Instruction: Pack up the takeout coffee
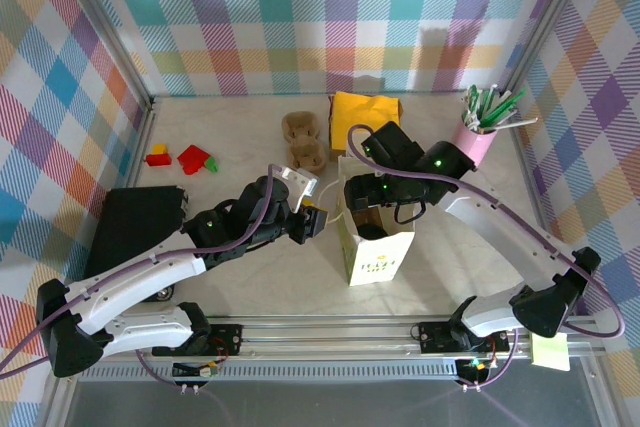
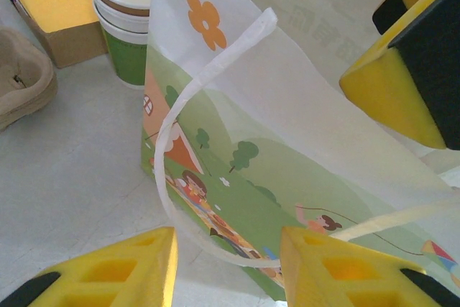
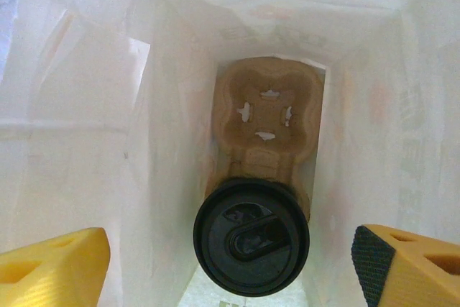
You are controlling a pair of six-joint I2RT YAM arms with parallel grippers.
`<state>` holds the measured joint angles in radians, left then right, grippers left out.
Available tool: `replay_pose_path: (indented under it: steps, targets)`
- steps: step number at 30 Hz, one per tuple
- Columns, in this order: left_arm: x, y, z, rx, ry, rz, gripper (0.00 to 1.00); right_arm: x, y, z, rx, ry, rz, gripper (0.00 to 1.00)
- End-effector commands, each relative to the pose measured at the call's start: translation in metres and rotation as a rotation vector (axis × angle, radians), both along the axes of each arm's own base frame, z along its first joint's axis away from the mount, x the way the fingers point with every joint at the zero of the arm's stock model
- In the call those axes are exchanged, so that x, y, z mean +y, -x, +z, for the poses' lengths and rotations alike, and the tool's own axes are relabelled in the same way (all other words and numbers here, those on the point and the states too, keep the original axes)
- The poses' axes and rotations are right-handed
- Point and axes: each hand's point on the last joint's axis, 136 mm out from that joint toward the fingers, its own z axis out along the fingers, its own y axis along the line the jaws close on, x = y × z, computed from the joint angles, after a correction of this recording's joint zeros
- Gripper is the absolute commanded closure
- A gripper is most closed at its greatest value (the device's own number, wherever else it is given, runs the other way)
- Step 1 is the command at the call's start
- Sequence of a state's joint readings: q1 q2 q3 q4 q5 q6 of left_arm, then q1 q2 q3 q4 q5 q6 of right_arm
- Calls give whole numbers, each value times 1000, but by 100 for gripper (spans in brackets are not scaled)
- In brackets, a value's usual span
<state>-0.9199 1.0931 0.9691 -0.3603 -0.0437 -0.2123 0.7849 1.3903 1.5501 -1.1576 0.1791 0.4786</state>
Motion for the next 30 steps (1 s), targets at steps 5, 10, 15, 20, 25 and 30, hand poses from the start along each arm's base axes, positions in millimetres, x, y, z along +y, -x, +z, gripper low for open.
replay_pose_path:
  steps: [5,10,15,20,25,30]
  targets:
    - [-1,-5,13,-24,38,12,58,-5,8,32,-54,-52,11,12]
    - [-1,-5,14,-24,38,11,58,-5,10,48,-84,-92,18,13]
    - [0,-5,18,-29,44,12,58,-6,14,67,-120,-137,28,13]
    - [0,-5,23,-35,50,11,58,-10,17,87,-168,-177,36,13]
    - [1,-4,32,-44,59,10,58,-15,17,105,-217,-192,35,14]
    - [2,-2,44,-53,76,9,58,-24,15,122,-272,-194,21,14]
